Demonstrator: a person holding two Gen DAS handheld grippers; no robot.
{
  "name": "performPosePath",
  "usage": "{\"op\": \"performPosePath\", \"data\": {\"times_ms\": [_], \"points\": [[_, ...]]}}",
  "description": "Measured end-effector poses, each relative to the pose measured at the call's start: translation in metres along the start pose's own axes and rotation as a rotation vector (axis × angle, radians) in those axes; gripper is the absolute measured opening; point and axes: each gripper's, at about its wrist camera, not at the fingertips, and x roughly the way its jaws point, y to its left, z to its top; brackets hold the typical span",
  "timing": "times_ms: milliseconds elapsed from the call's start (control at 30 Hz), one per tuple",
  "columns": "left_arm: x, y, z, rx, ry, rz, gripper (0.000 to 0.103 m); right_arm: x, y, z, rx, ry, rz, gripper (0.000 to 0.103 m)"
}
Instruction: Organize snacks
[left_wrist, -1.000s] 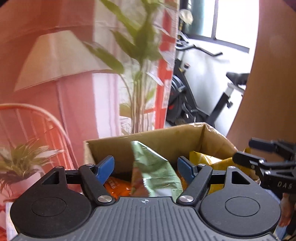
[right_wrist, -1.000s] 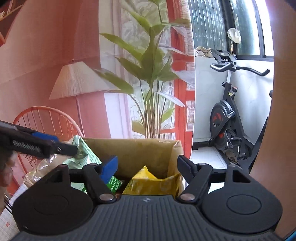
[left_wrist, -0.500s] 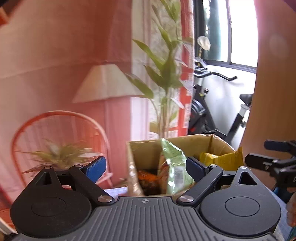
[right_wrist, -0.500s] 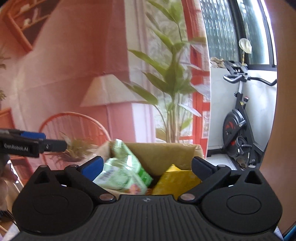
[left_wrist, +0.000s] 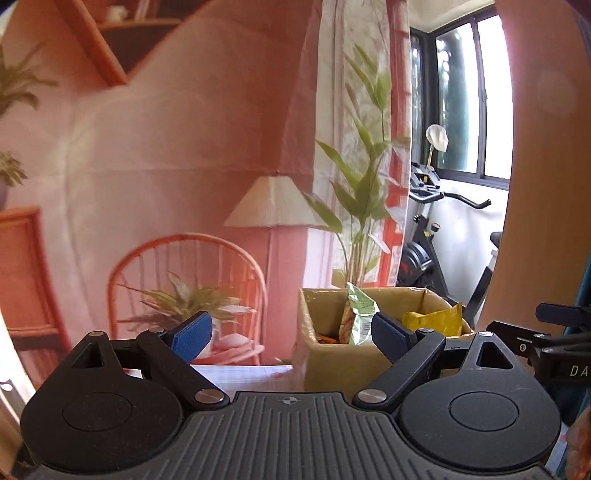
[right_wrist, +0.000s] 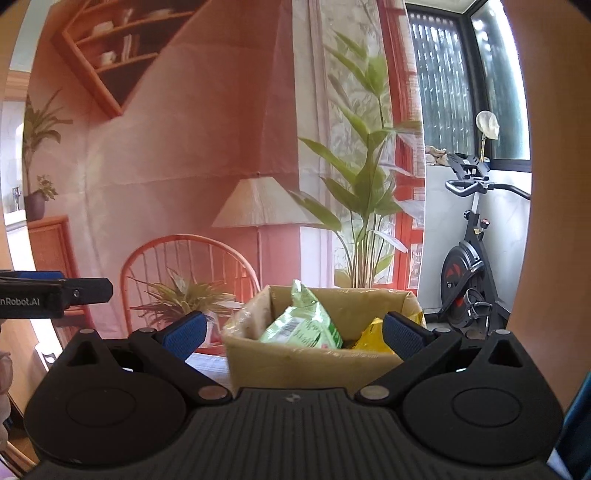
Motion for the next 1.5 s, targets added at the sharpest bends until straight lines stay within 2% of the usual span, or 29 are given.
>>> {"op": "performPosePath", "data": {"times_ms": [133, 300, 600, 833, 1500], "points": [[-0.033, 0.001, -0.003, 0.040, -0.024, 0.026, 0.095, -0.030, 0.018, -0.008, 0.035, -0.011, -0.006, 0.103], [-0.072, 0.005, -0.005, 0.037, -0.049, 0.029, 0.095, -0.057, 0.033, -0.014, 0.049, -0.028, -0.004, 0.103], [-0.105, 0.016, -0.017, -0.003, -0.057, 0.051, 0.095, -0.096, 0.052, -0.015, 0.038, -0.058, -0.004, 0.103], [-0.110, 0.019, -0.014, -0.003, -0.064, 0.075, 0.095, -0.103, 0.056, -0.010, 0.038, -0.072, -0.002, 0.103], [-0.110, 0.014, -0.014, -0.026, -0.064, 0.047, 0.095, -0.107, 0.054, -0.009, 0.045, -0.066, -0.021, 0.103]]}}
